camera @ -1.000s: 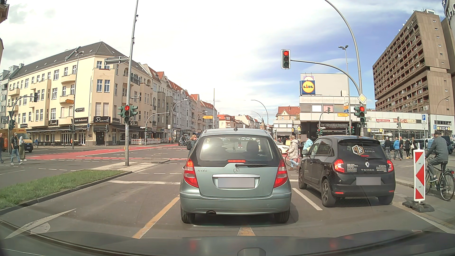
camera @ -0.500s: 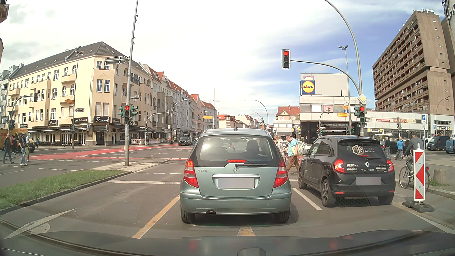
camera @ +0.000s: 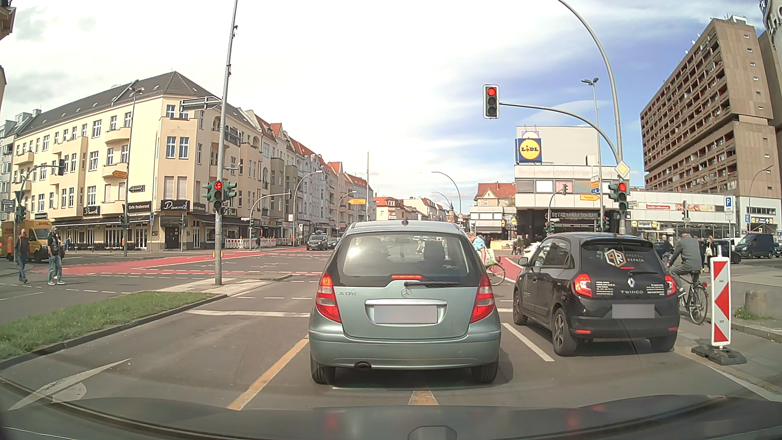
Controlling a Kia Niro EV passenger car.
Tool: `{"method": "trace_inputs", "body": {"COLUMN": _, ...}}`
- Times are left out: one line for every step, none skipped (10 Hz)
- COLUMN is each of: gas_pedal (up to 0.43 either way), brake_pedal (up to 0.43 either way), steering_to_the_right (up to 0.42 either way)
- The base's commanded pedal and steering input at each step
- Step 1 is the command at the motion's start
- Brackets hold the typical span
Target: Follow the waypoints while adhering to traffic rules and regulations
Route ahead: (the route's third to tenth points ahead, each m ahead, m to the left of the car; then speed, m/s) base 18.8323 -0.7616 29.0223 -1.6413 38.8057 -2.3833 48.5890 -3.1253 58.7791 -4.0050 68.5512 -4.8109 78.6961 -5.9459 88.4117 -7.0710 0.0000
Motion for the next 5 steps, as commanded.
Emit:
{"method": "trace_inputs", "body": {"gas_pedal": 0.000, "brake_pedal": 0.402, "steering_to_the_right": -0.003}}
{"method": "trace_inputs", "body": {"gas_pedal": 0.000, "brake_pedal": 0.396, "steering_to_the_right": -0.003}}
{"method": "trace_inputs", "body": {"gas_pedal": 0.000, "brake_pedal": 0.396, "steering_to_the_right": -0.003}}
{"method": "trace_inputs", "body": {"gas_pedal": 0.000, "brake_pedal": 0.396, "steering_to_the_right": -0.002}}
{"method": "trace_inputs", "body": {"gas_pedal": 0.000, "brake_pedal": 0.396, "steering_to_the_right": -0.003}}
